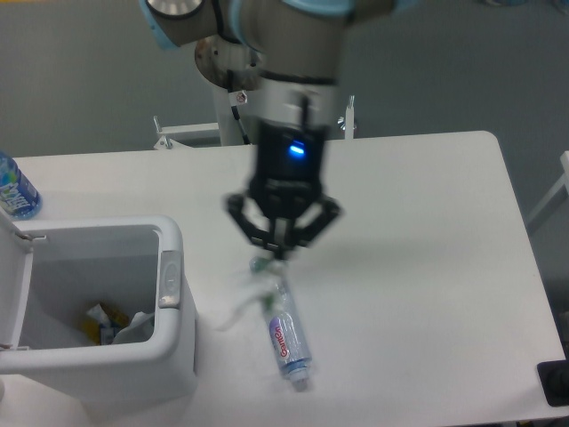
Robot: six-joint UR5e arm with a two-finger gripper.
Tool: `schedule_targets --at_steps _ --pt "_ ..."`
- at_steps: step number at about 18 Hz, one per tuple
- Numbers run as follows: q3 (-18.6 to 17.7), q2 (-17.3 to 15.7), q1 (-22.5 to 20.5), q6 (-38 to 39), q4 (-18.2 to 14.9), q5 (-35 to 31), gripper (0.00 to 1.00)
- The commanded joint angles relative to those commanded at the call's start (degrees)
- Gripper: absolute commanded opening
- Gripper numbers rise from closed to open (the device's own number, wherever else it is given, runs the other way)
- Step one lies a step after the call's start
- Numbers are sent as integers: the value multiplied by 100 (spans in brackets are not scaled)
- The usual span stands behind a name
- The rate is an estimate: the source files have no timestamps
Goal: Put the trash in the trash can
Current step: 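Carry the wrapper over the trash can and open the gripper, then move the open gripper to the cap end of the toothpaste tube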
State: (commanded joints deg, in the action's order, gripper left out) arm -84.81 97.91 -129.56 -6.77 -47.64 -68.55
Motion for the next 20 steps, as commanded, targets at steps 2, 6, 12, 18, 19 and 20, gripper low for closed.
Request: schedule_targets --at_steps 2,6,12,18,19,20 --pt "0 -53 220 149 0 17 0" --pt "-272 -36 721 150 26 26 34" --pt "-290 -18 749 369 26 18 100" --pt "-273 35 108 361 26 -9 100" --pt "-264 157 -120 352 26 -9 100" --pt "-238 341 -313 308 26 -9 100"
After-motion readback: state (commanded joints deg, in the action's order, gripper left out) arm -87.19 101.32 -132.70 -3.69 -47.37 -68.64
